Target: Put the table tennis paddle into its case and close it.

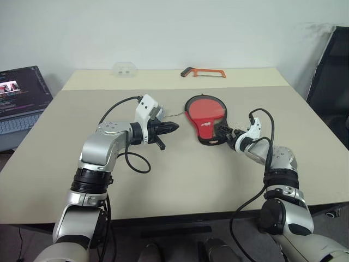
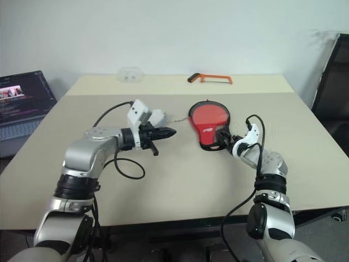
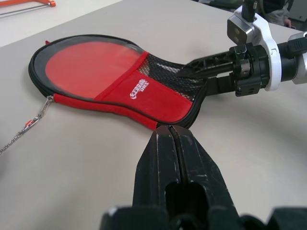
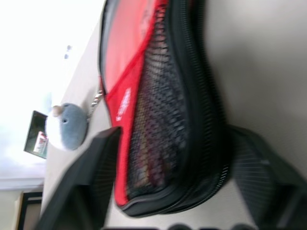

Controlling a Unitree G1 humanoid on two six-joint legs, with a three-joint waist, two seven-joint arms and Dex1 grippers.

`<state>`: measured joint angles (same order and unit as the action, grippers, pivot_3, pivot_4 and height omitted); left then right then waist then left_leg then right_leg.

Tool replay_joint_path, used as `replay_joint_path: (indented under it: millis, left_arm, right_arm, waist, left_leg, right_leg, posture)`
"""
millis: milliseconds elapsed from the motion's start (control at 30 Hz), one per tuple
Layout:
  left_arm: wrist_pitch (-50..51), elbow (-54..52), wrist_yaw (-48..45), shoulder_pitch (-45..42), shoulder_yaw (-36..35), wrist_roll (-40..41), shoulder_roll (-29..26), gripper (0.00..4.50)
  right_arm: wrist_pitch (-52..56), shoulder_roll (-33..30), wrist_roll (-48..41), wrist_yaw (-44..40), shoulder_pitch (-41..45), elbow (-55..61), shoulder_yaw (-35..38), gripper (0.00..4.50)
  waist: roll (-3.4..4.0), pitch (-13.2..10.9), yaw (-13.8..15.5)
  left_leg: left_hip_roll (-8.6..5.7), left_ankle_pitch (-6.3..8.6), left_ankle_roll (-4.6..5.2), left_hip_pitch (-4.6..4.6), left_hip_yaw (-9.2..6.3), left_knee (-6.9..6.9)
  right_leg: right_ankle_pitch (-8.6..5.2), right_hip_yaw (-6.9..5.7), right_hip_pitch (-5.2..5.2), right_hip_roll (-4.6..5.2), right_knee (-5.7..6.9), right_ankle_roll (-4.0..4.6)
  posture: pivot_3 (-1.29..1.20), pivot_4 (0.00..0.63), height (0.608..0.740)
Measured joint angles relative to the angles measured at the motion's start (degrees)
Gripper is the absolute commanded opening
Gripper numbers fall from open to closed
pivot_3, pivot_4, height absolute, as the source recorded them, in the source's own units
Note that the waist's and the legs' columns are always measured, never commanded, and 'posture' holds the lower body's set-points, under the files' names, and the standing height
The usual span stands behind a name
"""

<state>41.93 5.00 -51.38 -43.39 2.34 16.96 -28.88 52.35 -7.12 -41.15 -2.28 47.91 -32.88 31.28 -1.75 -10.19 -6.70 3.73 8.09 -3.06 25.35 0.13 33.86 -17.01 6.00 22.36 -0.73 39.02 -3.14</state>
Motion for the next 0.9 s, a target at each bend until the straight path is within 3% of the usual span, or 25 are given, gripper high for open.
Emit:
replay_joint_path:
  millis: [133,233,267,633,900]
  left_arm:
    - [0.1,0.0,0.3,0.0,0.0,0.0,0.0,0.00]
    - [0.1,0.0,0.6,0.0,0.0,0.1,0.0,0.00]
    - [0.1,0.0,0.6,0.0,0.0,0.2,0.0,0.00]
    - [0.1,0.0,0.7,0.0,0.0,0.4,-0.2,0.00]
    - [0.1,0.0,0.5,0.0,0.0,0.7,-1.2,0.00]
  right_arm:
    - [-0.7,0.0,0.6,0.1,0.0,-1.3,0.0,1.05]
    - [-0.7,0.2,0.5,-0.1,0.8,-1.2,-0.1,0.15]
    - [-0.8,0.2,0.6,0.0,0.9,-1.3,-0.2,0.04]
    - [1.2,0.0,0.9,-0.2,0.3,0.2,-1.2,0.04]
    - [18.1,1.5,-3.8,-1.4,-8.5,18.7,-5.7,0.04]
  waist:
    - [0.02,0.0,0.1]
    - [0.02,0.0,0.1]
    - [0.02,0.0,0.1]
    - [0.02,0.0,0.2]
    - [0.02,0.0,0.5]
  left_leg:
    - [0.00,0.01,0.00,0.13,0.00,-0.02]
    - [0.00,0.00,0.00,0.14,-0.01,-0.01]
    - [0.00,0.00,0.00,0.13,-0.03,0.00]
    - [0.00,-0.01,0.00,0.13,-0.06,0.02]
    - [0.05,0.02,0.00,0.53,-0.16,-0.17]
  right_leg:
    - [-0.01,-0.05,0.08,0.01,-0.04,0.00]
    - [-0.01,-0.06,0.09,0.02,-0.04,0.00]
    - [-0.01,-0.07,0.07,0.02,-0.04,0.00]
    - [-0.02,-0.10,0.05,0.01,-0.04,0.02]
    - [-0.16,-0.28,0.47,-0.01,0.03,0.32]
  posture:
    - [0.00,0.150,0.740]
    - [0.00,0.150,0.740]
    - [0.00,0.150,0.740]
    - [0.00,0.150,0.740]
    - [0.00,0.150,0.740]
